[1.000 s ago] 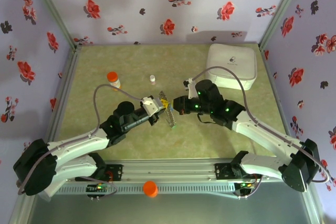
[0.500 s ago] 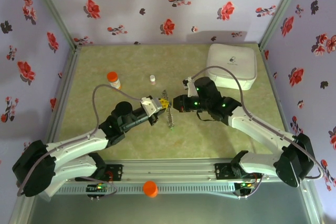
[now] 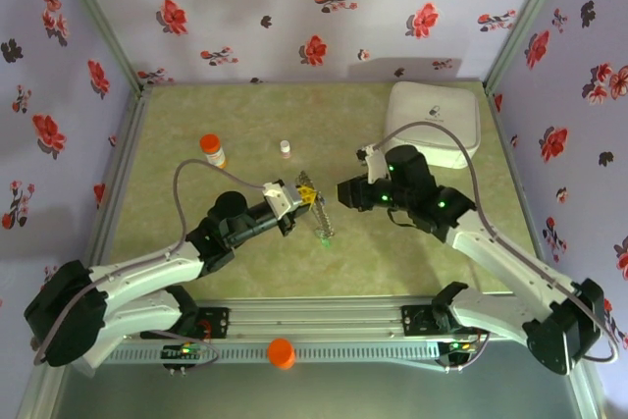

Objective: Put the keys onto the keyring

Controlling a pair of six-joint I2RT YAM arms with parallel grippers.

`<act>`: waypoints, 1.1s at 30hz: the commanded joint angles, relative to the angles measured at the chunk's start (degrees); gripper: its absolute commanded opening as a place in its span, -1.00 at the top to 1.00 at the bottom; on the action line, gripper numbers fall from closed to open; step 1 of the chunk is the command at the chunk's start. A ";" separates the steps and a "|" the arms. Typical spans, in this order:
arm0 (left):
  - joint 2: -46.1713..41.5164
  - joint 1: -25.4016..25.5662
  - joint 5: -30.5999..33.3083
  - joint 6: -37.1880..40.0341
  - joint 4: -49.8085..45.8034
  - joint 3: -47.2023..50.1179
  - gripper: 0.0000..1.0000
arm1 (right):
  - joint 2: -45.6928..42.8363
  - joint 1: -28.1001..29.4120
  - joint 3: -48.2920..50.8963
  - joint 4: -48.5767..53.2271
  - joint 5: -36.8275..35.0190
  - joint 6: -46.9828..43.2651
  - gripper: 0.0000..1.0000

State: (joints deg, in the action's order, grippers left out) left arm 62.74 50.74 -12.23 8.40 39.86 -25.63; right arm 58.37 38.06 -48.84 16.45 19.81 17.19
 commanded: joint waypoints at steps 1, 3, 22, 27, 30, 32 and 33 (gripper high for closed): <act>0.98 -1.61 -4.61 -3.41 6.34 0.58 1.00 | -4.75 -0.18 5.82 -9.17 -1.53 -18.14 0.30; 1.82 -2.58 -7.77 -4.67 7.06 0.34 1.00 | -6.06 -0.16 8.78 -15.67 -1.94 -23.14 0.29; 7.06 -8.24 -10.01 -22.03 10.54 -1.30 1.00 | -4.10 6.40 6.61 -8.29 -12.33 -43.24 0.22; 6.04 -7.86 -9.15 -23.79 7.50 -1.61 1.00 | -4.01 7.56 7.08 -10.97 -11.99 -44.38 0.23; 5.41 -7.35 -8.53 -23.52 5.96 -1.88 1.00 | -4.21 8.33 8.85 -13.84 -10.30 -46.33 0.24; 5.46 -7.11 -8.33 -23.42 5.23 -2.08 1.00 | -4.12 8.78 9.84 -15.50 -9.59 -47.07 0.25; 5.43 -6.91 -8.29 -23.26 5.01 -2.28 1.00 | -4.11 8.94 10.25 -16.42 -9.30 -47.12 0.25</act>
State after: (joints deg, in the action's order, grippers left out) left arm 69.76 43.18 -21.34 -13.87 44.14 -25.45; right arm 54.70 46.28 -40.14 3.92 10.09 -27.44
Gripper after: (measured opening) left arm 0.054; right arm 0.376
